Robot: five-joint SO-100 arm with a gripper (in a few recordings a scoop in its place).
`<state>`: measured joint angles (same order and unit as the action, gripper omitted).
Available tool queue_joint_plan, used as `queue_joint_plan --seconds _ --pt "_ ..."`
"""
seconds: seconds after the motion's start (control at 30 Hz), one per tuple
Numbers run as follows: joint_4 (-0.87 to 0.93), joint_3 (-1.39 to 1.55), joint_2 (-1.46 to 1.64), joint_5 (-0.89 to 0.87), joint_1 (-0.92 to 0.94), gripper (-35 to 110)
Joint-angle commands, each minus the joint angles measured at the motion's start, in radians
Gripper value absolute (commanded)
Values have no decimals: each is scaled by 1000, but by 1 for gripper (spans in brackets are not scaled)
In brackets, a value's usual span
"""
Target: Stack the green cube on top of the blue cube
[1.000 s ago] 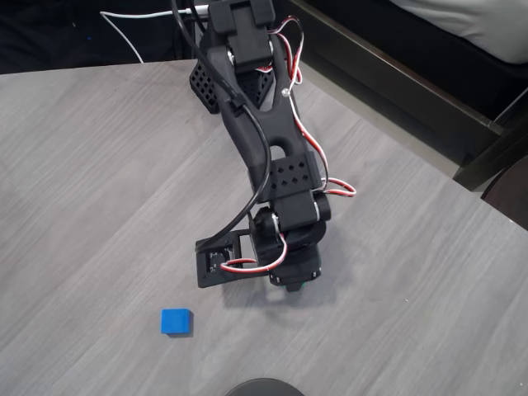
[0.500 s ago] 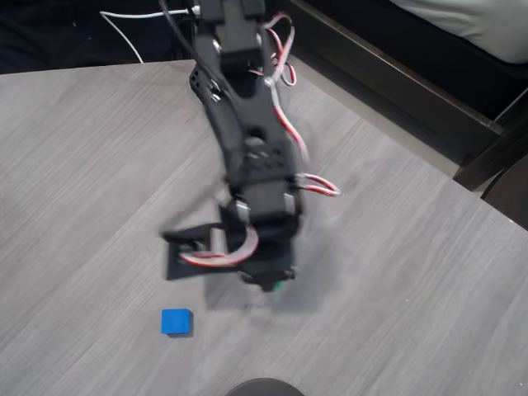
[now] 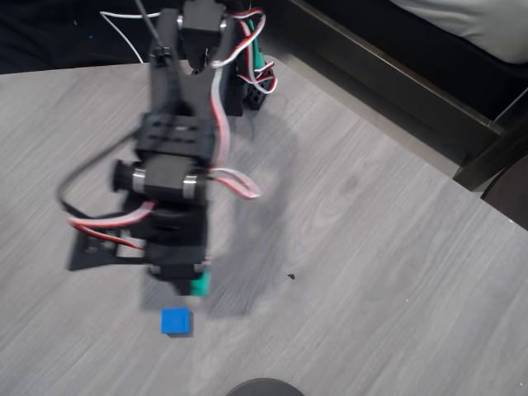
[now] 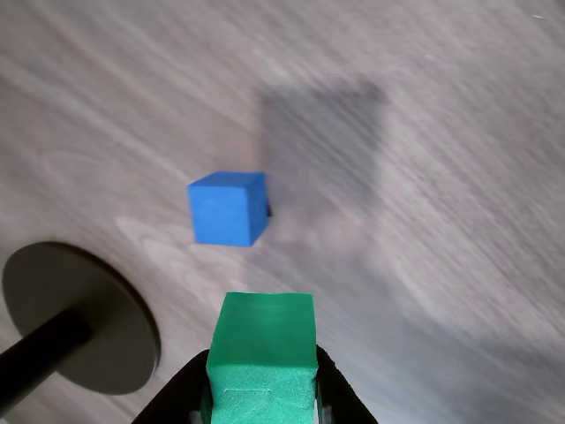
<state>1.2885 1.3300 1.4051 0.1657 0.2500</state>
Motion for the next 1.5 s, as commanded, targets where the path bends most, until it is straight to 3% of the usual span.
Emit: queue_joint_plan --seconds 0.0,0.23,1.1,1.47 --pt "-41 -37 14 28 26 0" --pt "-115 -46 -32 58 31 0" --pt "-112 -239 -279 54 60 0" --pt "-103 -256 -291 57 58 8"
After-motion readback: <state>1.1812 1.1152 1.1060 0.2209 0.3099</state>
